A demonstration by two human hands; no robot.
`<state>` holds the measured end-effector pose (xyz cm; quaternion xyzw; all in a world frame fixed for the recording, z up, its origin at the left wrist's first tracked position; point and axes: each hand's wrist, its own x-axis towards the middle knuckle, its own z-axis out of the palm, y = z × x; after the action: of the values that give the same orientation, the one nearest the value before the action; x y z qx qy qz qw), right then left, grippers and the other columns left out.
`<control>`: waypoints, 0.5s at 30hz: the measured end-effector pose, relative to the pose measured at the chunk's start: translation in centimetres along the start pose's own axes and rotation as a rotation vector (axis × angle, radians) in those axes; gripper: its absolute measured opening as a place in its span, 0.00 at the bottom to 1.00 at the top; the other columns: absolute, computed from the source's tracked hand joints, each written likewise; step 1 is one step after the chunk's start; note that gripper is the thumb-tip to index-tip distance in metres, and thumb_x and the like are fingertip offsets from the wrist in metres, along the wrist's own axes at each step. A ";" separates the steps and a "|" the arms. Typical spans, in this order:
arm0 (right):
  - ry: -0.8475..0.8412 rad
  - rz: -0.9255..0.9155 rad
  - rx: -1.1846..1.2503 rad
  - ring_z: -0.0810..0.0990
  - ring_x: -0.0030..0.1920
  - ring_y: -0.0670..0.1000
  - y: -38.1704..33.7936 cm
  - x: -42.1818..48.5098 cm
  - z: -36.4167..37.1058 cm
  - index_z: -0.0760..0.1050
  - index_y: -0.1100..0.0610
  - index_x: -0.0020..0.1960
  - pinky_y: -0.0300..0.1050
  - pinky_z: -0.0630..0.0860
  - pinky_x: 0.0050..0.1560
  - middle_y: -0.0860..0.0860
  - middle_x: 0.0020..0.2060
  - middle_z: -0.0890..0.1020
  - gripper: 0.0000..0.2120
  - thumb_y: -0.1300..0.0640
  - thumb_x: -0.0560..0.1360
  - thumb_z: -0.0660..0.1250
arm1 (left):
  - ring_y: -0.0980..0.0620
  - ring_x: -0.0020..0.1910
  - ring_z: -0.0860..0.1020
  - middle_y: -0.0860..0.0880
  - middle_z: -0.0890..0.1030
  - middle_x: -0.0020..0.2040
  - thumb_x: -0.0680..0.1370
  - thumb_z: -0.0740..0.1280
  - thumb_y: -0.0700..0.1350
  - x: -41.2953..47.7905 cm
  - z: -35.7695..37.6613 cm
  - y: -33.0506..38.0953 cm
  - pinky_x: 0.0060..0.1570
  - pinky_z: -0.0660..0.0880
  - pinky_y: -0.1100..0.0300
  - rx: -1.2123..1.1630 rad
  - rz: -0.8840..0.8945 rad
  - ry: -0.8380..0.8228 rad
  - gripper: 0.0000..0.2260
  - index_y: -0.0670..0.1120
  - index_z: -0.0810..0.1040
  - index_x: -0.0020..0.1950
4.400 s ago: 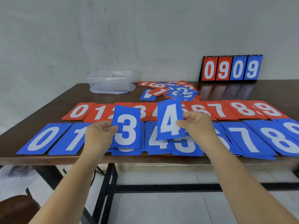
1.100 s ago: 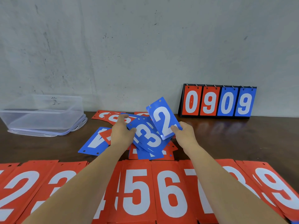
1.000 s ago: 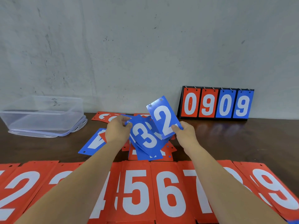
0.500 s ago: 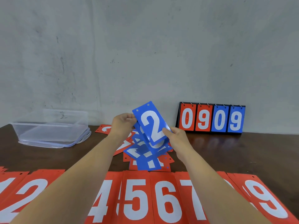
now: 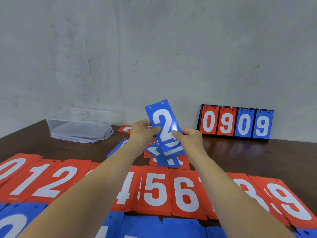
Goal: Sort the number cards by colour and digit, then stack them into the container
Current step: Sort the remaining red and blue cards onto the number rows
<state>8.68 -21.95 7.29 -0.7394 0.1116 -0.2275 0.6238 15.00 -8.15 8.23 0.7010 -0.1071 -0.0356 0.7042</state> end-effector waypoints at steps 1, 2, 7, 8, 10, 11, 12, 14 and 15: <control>-0.010 -0.004 0.009 0.85 0.40 0.52 -0.1 -0.4 0.2 0.80 0.57 0.43 0.48 0.82 0.43 0.53 0.42 0.85 0.07 0.54 0.76 0.70 | 0.45 0.47 0.84 0.41 0.83 0.51 0.76 0.70 0.38 -0.2 -0.4 0.0 0.48 0.82 0.49 0.026 0.009 0.018 0.10 0.38 0.78 0.56; -0.013 0.001 0.030 0.85 0.40 0.52 -0.3 -0.7 0.3 0.80 0.56 0.43 0.48 0.81 0.43 0.52 0.41 0.86 0.08 0.52 0.76 0.69 | 0.45 0.48 0.83 0.42 0.83 0.52 0.76 0.70 0.38 -0.4 -0.9 0.1 0.49 0.81 0.49 0.039 0.007 0.022 0.10 0.38 0.77 0.57; 0.021 0.025 0.077 0.85 0.42 0.52 -1.3 -2.2 0.9 0.80 0.55 0.43 0.47 0.81 0.42 0.51 0.42 0.86 0.07 0.53 0.78 0.67 | 0.45 0.50 0.83 0.42 0.83 0.55 0.77 0.68 0.36 -1.6 -3.8 0.4 0.46 0.82 0.52 0.011 -0.014 -0.046 0.07 0.41 0.78 0.55; 0.020 0.019 0.067 0.85 0.43 0.51 -1.4 -2.6 1.0 0.79 0.54 0.44 0.44 0.81 0.40 0.51 0.44 0.85 0.05 0.56 0.78 0.68 | 0.45 0.49 0.83 0.42 0.83 0.54 0.77 0.68 0.36 -2.0 -4.4 0.4 0.45 0.82 0.52 0.010 -0.004 -0.054 0.06 0.42 0.78 0.53; 0.008 -0.004 0.044 0.83 0.43 0.48 -1.7 -3.6 1.4 0.77 0.56 0.49 0.38 0.80 0.34 0.52 0.48 0.83 0.02 0.61 0.78 0.67 | 0.45 0.48 0.83 0.42 0.83 0.53 0.77 0.68 0.35 -2.9 -5.6 0.6 0.45 0.82 0.52 0.019 0.012 -0.057 0.06 0.42 0.78 0.53; 0.004 -0.021 0.029 0.83 0.42 0.47 -1.9 -4.2 1.6 0.76 0.56 0.52 0.36 0.80 0.32 0.53 0.48 0.82 0.05 0.63 0.77 0.67 | 0.45 0.48 0.83 0.42 0.83 0.53 0.77 0.68 0.35 -3.4 -6.4 0.7 0.46 0.82 0.52 0.025 0.017 -0.054 0.07 0.41 0.77 0.54; 0.006 -0.036 0.013 0.83 0.42 0.46 -2.1 -4.8 2.0 0.75 0.57 0.55 0.36 0.80 0.32 0.53 0.48 0.82 0.08 0.64 0.77 0.68 | 0.45 0.47 0.83 0.42 0.83 0.52 0.77 0.68 0.35 -3.9 -7.2 0.7 0.45 0.82 0.52 0.030 0.020 -0.052 0.07 0.41 0.77 0.55; 0.031 -0.050 -0.026 0.83 0.43 0.47 -2.5 -6.1 2.8 0.73 0.56 0.59 0.39 0.80 0.34 0.51 0.48 0.81 0.13 0.64 0.76 0.68 | 0.48 0.45 0.84 0.44 0.83 0.50 0.77 0.67 0.34 -5.0 -9.2 0.8 0.43 0.82 0.55 0.034 0.026 -0.047 0.06 0.42 0.78 0.52; 0.048 -0.056 -0.038 0.82 0.43 0.46 -2.7 -6.8 3.2 0.73 0.56 0.60 0.39 0.80 0.35 0.51 0.48 0.81 0.14 0.64 0.76 0.68 | 0.50 0.43 0.84 0.45 0.84 0.48 0.77 0.68 0.35 -5.6 -10.3 0.8 0.42 0.82 0.56 0.041 0.026 -0.044 0.05 0.43 0.79 0.51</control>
<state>3.93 -15.58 8.18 -0.7482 0.1100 -0.2604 0.6002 11.53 3.07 8.50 0.7130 -0.1322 -0.0396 0.6875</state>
